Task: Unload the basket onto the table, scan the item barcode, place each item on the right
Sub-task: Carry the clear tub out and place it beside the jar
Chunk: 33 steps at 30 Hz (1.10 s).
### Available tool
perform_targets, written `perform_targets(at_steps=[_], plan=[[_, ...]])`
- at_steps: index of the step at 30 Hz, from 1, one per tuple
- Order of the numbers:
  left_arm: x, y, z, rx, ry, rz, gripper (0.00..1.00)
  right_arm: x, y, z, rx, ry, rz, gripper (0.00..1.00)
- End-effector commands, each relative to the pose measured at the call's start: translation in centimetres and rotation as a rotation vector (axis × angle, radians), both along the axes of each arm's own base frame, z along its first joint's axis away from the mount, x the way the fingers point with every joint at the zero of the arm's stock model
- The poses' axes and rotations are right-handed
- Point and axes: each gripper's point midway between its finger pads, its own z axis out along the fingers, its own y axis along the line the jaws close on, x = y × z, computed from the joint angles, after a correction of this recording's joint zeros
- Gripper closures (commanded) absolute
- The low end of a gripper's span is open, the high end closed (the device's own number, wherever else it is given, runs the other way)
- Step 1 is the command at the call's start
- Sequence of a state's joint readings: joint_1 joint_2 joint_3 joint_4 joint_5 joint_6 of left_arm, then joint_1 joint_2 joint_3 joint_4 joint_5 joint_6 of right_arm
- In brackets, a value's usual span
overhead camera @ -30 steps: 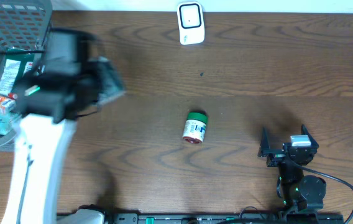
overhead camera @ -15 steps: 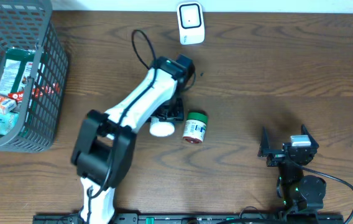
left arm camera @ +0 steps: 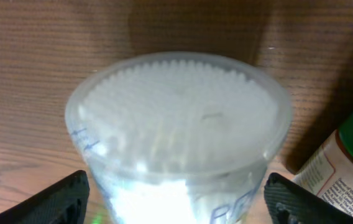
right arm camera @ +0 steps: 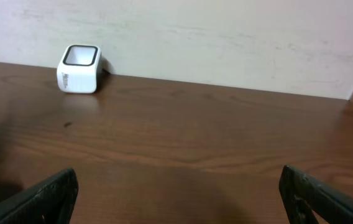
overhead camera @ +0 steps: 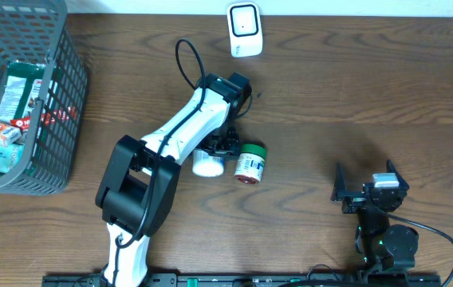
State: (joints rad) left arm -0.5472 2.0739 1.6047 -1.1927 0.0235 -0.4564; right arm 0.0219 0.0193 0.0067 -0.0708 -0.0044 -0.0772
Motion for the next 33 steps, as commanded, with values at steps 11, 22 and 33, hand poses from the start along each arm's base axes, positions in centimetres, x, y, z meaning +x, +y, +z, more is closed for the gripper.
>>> perform_targets(at_steps=[11, 22, 33], plan=[[1.1, 0.3, 1.0, -0.015, -0.035, 0.000, 0.07, 0.0, -0.4, -0.1, -0.006, 0.004, -0.015, 0.01], [3.6, 0.2, 8.0, -0.209, -0.185, 0.061, 0.07, 0.0, -0.4, -0.1, -0.006, 0.004, -0.015, 0.01], [4.9, 4.0, 14.6, -0.213, -0.415, 0.138, 0.07, 0.0, -0.4, -0.1, -0.006, 0.004, -0.015, 0.01]])
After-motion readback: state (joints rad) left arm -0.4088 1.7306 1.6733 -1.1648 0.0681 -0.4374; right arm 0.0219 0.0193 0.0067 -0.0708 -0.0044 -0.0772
